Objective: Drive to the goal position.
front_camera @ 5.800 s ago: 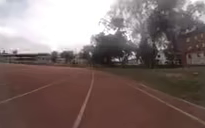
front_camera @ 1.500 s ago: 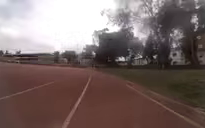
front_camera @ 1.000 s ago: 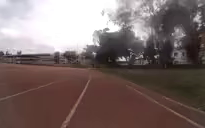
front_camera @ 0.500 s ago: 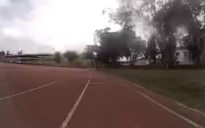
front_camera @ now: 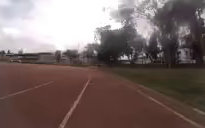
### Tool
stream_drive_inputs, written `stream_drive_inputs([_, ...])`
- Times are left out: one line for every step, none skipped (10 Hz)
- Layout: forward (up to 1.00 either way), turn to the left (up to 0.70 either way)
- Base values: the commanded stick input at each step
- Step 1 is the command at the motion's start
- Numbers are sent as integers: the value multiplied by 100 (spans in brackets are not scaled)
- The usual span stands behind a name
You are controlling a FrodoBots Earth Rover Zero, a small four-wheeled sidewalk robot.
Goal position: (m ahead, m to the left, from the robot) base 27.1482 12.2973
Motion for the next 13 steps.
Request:
stream_drive_inputs([85, 0])
stream_drive_inputs([85, 0])
stream_drive_inputs([85, 0])
stream_drive_inputs([85, 0])
stream_drive_inputs([85, 0])
stream_drive_inputs([85, 0])
stream_drive_inputs([85, 0])
stream_drive_inputs([85, 0])
stream_drive_inputs([85, 0])
stream_drive_inputs([85, 0])
stream_drive_inputs([85, 0])
stream_drive_inputs([85, 0])
stream_drive_inputs([85, 0])
